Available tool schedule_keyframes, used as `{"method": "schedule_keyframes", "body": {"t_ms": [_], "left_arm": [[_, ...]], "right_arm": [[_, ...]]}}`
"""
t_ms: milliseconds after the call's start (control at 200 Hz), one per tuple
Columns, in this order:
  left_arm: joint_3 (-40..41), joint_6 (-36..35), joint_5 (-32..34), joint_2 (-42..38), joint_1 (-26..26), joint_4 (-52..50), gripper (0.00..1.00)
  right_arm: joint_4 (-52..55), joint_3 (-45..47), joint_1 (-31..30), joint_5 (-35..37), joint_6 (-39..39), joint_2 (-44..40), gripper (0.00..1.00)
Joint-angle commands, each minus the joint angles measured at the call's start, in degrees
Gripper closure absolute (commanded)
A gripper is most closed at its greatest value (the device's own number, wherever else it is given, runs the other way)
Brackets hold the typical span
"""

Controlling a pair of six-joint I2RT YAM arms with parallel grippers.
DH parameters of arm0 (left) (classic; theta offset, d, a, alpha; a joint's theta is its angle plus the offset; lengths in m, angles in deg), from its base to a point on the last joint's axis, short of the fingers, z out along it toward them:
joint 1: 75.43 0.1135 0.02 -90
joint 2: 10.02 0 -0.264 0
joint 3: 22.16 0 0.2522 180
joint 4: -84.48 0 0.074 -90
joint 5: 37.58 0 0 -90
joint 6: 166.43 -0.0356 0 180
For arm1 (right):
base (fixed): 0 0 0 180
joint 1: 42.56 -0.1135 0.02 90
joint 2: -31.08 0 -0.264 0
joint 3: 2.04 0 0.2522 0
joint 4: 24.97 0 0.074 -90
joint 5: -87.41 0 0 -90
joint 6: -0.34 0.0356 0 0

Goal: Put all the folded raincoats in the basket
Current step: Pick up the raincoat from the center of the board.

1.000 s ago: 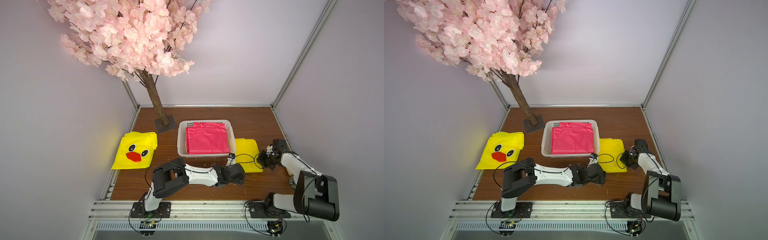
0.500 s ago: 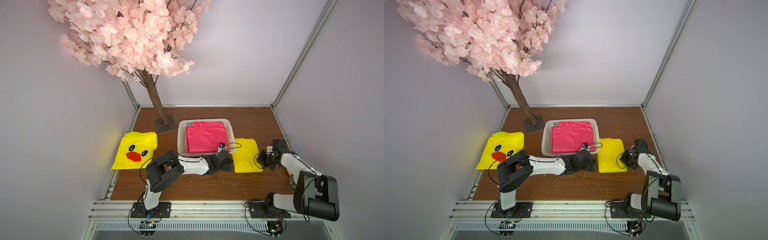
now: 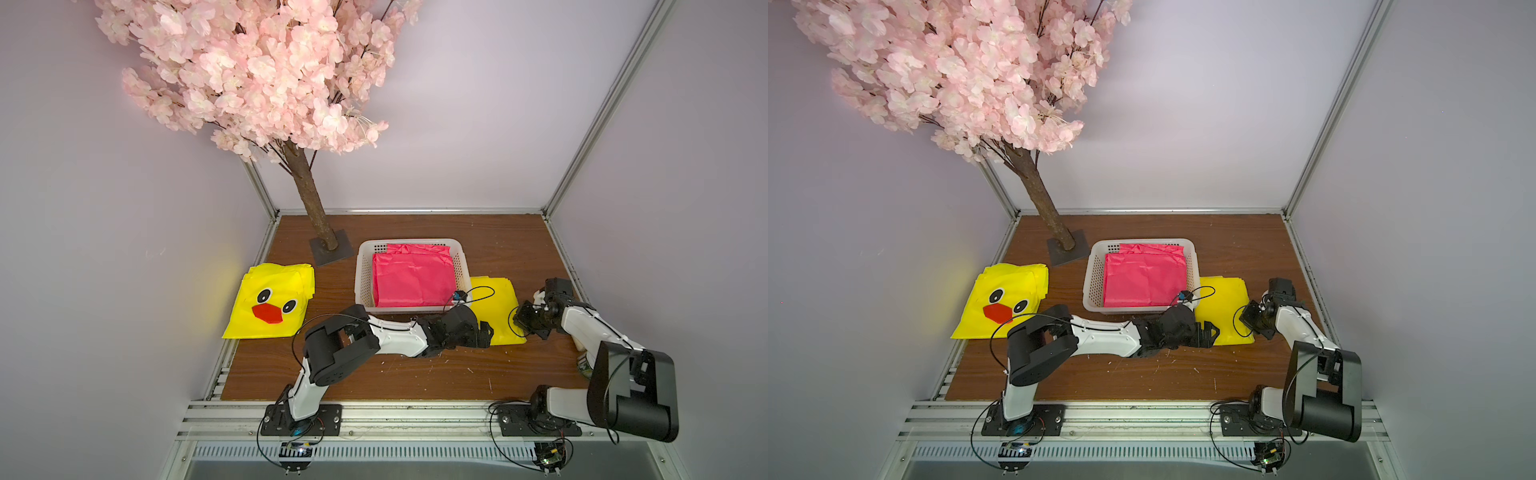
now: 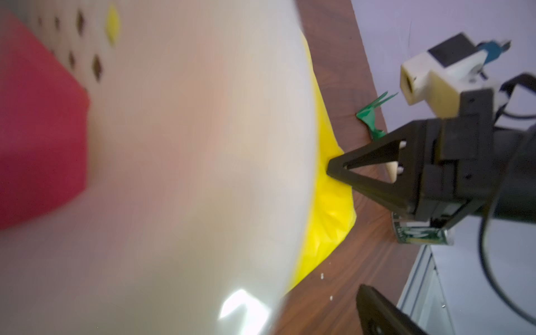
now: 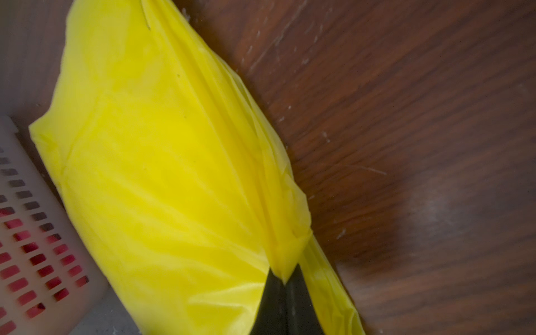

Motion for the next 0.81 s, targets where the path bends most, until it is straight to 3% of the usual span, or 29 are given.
{"method": "schedule_keyframes", "body": {"t_ms": [0,170,285,415,590,801], "left_arm": [[0.8,5.1,-2.3,2.9,-0.7,-1.7,0.11],[0.8,5.3,-2.5,3.7,-0.9,-0.8,0.27],[1.5,5.6,-2.6,3.8,-1.2,0.8,0.53],[1.5,4.9,-1.5,3.2,-1.6,0.0,0.6],[0.2,3.8,-2.0,3.7,-1.6,-0.1,0.99],[-3.6,0.5,-3.6,3.0,-1.7,-2.4,0.99]], "right_arm": [[0.0,0.5,0.3,-1.3,0.1,0.1,1.0],[-0.1,0.8,0.2,-1.6,0.0,-0.1,1.0],[-0.2,1.2,0.2,-1.8,0.1,-0.3,1.0],[-0.3,1.3,0.2,-2.1,0.4,-0.8,1.0],[0.0,0.9,0.4,-2.3,0.9,-1.7,1.0],[1.8,-1.3,1.5,-1.9,3.8,-6.7,1.0]]}}
